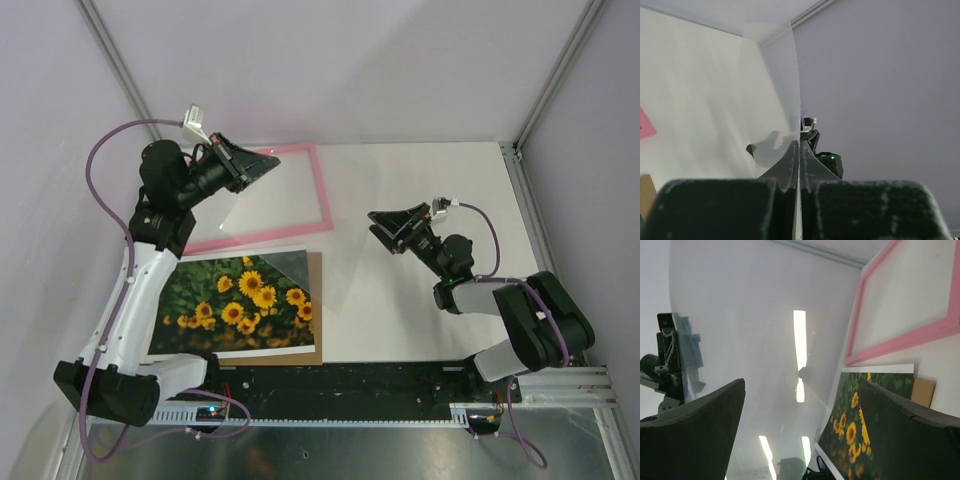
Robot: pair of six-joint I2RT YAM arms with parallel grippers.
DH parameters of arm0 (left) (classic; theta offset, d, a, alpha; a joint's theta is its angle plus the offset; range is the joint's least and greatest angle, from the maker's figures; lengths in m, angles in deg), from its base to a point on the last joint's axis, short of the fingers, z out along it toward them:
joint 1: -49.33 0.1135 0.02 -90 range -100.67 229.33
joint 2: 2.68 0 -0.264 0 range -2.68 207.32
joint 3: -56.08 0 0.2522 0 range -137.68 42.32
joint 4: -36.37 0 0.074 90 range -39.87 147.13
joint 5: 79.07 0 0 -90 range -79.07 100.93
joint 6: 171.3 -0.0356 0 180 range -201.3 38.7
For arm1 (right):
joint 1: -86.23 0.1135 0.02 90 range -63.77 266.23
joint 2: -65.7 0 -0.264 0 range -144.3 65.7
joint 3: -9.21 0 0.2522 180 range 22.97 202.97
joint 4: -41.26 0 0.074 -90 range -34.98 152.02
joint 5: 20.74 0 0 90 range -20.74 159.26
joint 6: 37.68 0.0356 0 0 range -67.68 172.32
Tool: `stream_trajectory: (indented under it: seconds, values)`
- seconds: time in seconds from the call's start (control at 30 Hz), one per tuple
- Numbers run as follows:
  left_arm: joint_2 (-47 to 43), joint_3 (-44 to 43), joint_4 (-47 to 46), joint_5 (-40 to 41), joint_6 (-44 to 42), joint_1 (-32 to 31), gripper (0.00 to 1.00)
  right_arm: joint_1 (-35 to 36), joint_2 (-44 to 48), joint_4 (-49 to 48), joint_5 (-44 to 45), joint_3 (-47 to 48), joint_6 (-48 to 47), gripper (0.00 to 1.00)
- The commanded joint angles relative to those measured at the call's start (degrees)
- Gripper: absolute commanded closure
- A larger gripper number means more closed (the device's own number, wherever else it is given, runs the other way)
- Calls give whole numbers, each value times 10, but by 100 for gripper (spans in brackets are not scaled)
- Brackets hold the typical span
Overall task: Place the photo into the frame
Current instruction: Pass from the left arm to the right
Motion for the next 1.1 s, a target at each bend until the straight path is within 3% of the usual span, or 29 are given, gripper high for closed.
stream_trajectory:
  seconds: [0.0, 0.83, 1.07]
  values:
    - [-1, -36, -46, -15, 35, 12, 100, -8, -28, -132, 7, 5, 41, 1]
    - [8, -37, -89, -70, 82, 43, 100, 35, -41, -190, 1, 102, 103, 1]
    - [1, 15, -154, -138, 123, 85, 100, 30, 9, -193, -34, 104, 112, 2]
